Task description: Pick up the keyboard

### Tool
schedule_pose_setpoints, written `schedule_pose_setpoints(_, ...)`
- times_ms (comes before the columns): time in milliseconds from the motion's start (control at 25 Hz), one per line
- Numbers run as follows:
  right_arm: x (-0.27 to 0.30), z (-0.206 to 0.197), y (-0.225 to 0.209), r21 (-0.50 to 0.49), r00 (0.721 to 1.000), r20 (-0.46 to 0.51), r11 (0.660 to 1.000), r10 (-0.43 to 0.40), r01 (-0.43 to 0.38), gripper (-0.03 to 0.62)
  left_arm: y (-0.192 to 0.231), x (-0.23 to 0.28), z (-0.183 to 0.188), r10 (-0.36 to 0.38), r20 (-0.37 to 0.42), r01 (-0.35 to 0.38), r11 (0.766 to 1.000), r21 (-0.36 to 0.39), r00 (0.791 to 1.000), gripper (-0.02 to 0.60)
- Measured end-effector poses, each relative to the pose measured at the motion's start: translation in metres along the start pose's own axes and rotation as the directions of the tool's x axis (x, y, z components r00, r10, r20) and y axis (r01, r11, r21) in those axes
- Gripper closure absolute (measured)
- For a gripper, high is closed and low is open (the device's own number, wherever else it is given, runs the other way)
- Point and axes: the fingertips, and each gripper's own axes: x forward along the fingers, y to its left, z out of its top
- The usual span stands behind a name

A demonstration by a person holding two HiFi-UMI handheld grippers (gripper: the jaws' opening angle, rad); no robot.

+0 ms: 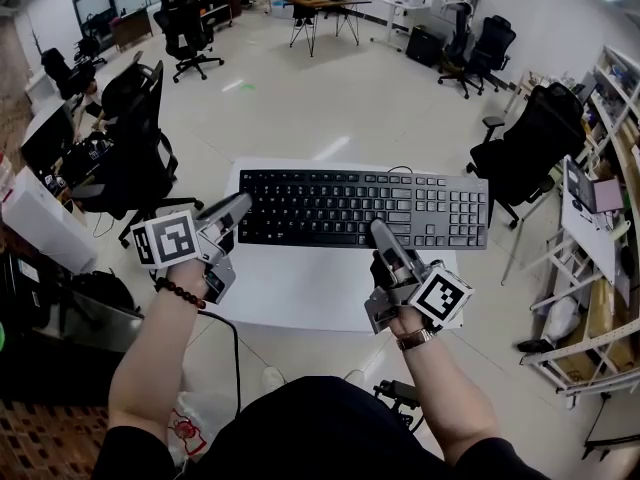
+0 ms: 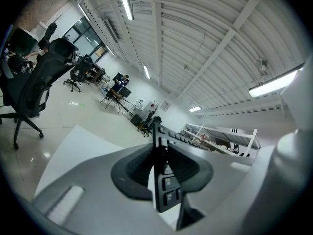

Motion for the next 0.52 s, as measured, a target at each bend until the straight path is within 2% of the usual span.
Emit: schedule_pose_setpoints(520, 0.010, -0.010, 0.008, -0.010, 1.000, -0.003, 1.000, 0.005, -0.005, 0.482, 0.011, -0.010, 0.006, -0.008, 0.004, 0.008, 1.000, 0.000, 1.000, 0.486)
